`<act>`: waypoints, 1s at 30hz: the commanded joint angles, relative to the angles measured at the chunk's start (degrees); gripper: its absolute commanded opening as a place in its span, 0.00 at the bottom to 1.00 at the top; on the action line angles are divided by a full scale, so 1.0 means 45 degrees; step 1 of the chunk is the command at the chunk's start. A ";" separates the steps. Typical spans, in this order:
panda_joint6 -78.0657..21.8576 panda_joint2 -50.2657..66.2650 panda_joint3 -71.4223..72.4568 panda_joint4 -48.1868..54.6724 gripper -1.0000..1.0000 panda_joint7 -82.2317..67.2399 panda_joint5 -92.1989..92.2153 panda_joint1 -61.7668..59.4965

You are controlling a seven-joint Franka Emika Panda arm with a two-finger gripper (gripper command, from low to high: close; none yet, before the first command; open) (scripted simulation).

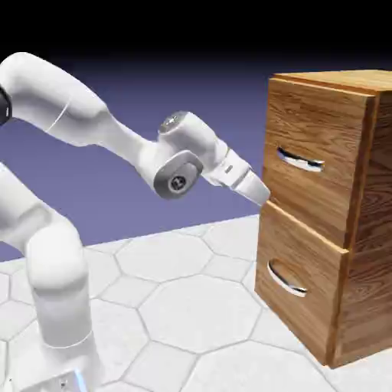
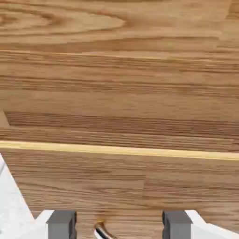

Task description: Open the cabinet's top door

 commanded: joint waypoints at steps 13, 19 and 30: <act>-0.0806 -0.0181 0.0518 0.0590 0.50 -0.2805 0.7200 -0.0800; -0.1177 -0.0264 0.0756 0.0862 0.50 -0.4100 1.0523 -0.1169; -0.1859 -0.0417 0.1194 0.1360 0.50 -0.6474 1.6616 -0.1846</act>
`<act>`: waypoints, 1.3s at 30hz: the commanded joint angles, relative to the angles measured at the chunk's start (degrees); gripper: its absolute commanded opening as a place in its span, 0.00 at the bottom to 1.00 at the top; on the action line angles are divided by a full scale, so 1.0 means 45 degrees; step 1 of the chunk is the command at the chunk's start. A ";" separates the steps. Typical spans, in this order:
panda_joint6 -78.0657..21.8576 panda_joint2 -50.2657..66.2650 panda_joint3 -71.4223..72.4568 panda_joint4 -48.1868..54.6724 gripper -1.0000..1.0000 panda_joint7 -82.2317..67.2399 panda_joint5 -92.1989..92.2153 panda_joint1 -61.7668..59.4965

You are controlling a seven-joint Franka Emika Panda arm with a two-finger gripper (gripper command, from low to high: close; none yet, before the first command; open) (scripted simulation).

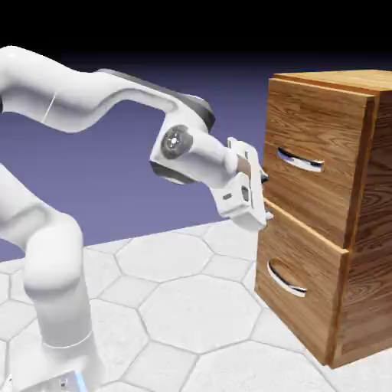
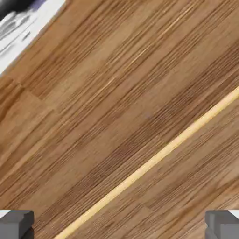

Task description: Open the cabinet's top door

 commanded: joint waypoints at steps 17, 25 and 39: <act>-0.1053 -0.0236 0.0677 0.0771 0.50 -0.3669 0.9416 -0.1046; -0.1549 -0.0348 0.0995 0.1134 0.50 -0.5395 1.3846 -0.1538; -0.2320 0.1700 0.1787 0.3141 0.00 -0.7617 1.8189 -0.2481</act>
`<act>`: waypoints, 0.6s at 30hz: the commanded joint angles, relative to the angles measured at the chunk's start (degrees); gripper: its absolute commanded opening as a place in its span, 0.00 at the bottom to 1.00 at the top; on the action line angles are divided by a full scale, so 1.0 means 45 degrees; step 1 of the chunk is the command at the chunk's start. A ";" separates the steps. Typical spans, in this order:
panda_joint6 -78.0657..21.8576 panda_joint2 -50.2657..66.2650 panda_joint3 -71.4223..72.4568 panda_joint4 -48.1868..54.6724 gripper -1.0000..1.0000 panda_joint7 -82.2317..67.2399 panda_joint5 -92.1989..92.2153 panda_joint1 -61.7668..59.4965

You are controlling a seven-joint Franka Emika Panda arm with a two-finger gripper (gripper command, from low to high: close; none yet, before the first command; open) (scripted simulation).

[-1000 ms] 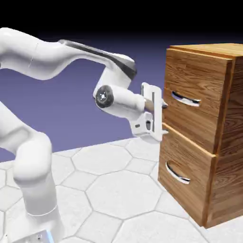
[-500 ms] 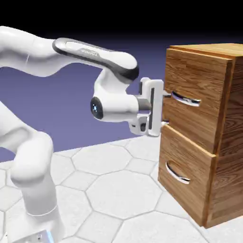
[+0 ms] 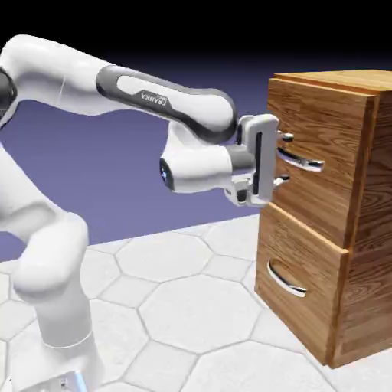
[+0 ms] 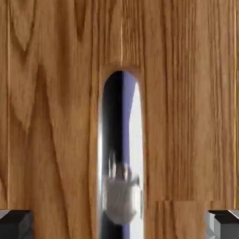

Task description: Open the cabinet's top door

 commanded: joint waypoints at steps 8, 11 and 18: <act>0.0696 -0.3230 -0.0911 -0.2474 0.00 0.1045 -0.0975 0.0953; 0.1232 -0.4614 -0.1315 -0.3348 0.00 0.1408 -0.1423 0.1434; 0.3029 -0.7845 -0.2227 -0.4967 0.00 0.2072 -0.2478 0.2718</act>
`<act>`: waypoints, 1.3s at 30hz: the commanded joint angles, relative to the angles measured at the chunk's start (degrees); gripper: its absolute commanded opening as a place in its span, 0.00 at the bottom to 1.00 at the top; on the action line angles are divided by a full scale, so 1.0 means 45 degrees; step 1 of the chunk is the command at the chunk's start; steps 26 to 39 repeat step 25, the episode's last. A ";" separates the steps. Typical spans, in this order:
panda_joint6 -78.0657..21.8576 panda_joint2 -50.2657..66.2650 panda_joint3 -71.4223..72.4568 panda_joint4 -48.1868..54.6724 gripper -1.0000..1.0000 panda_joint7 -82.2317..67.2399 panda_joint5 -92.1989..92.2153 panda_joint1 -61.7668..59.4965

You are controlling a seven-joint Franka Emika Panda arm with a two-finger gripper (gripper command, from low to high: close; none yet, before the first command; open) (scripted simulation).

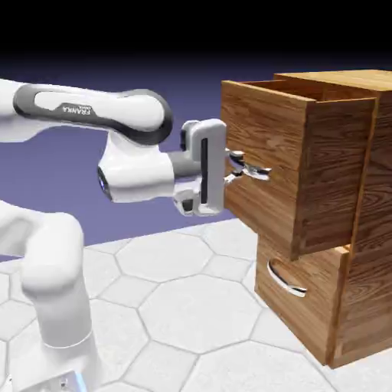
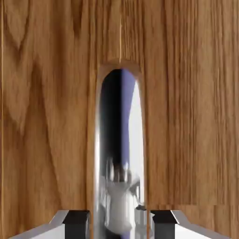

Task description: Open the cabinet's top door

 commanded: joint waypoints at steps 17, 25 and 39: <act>0.5326 -0.6094 -0.1252 -0.1592 1.00 -0.0205 -0.1714 0.2984; 0.5632 -0.6082 -0.1778 -0.1652 1.00 -0.1976 -0.6117 0.2454; 0.5632 -0.6082 -0.1778 -0.1652 1.00 -0.1976 -0.6117 0.2454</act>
